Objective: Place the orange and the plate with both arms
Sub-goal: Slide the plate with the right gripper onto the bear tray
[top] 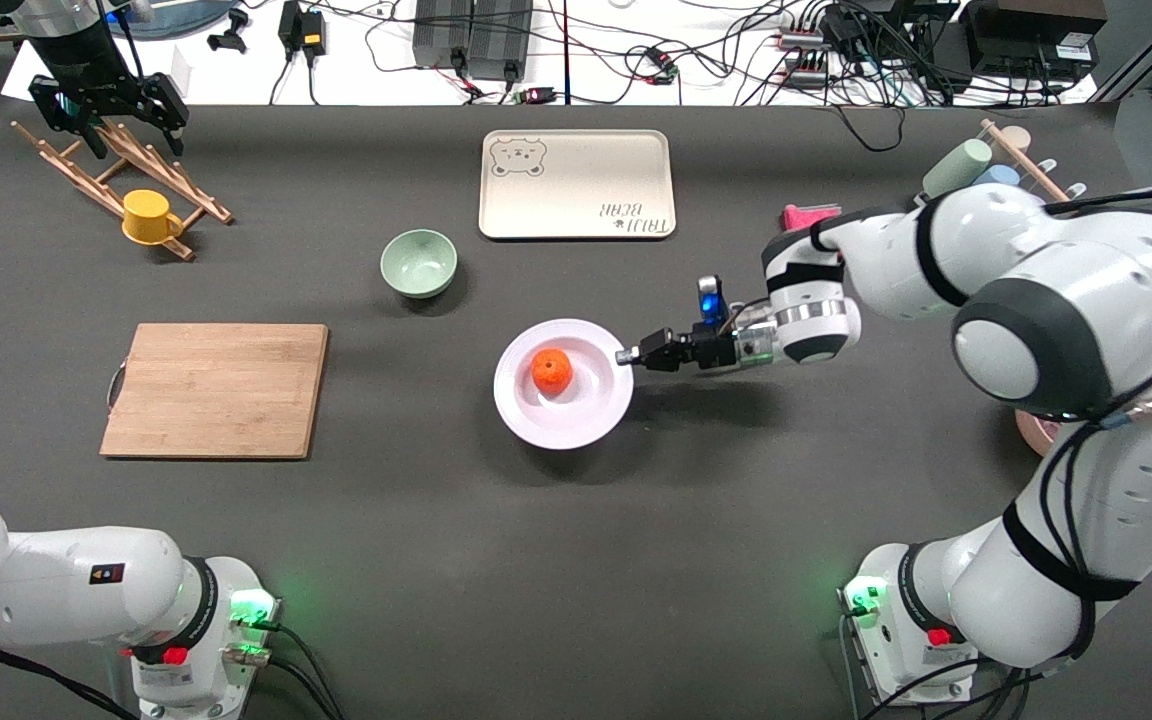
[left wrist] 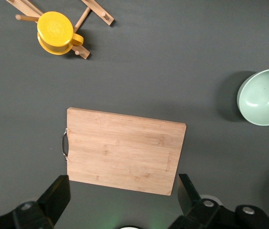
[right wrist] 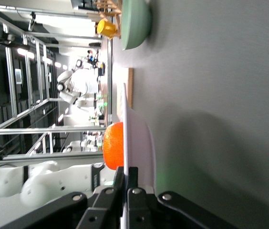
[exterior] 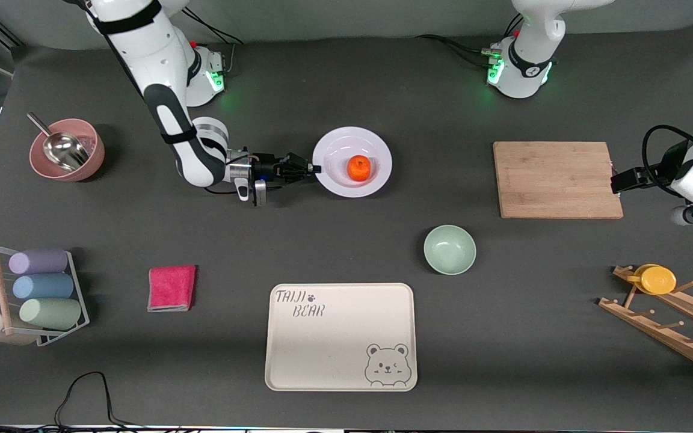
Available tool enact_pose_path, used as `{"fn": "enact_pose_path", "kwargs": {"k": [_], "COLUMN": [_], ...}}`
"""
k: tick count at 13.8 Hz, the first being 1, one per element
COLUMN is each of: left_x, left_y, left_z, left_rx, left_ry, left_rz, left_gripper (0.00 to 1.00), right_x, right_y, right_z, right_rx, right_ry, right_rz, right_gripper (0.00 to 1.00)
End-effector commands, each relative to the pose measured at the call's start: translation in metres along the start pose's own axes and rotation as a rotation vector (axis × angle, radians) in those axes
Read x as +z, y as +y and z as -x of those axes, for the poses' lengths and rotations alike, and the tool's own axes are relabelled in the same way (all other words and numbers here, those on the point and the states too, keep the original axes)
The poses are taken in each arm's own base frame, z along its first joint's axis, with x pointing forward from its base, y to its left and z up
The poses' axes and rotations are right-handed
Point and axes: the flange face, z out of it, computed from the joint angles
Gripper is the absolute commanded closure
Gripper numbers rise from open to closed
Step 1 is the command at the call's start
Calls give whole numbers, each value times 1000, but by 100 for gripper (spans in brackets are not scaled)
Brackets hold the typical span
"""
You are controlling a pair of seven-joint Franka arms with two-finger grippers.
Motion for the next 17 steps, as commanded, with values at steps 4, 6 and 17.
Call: {"fn": "enact_pose_path", "kwargs": {"k": [4,6,17], "left_x": [1,-4,-14], "left_y": [0,12,1], "left_z": [6,13,11], "left_rx": [5,23,13], "left_ry": [-24,-28,-49], "left_rz": [-25,-29,-25], "left_gripper": [0,0,0], "right_x": [-58,-65,-60], "right_y": [-90,-89,-60], "right_z": [-45,-80,-361], "right_rx": [-2,-21,20], "right_ry": [-16,14,162], "right_rz": [-1,1,-39], "right_gripper": [100,100,100]}}
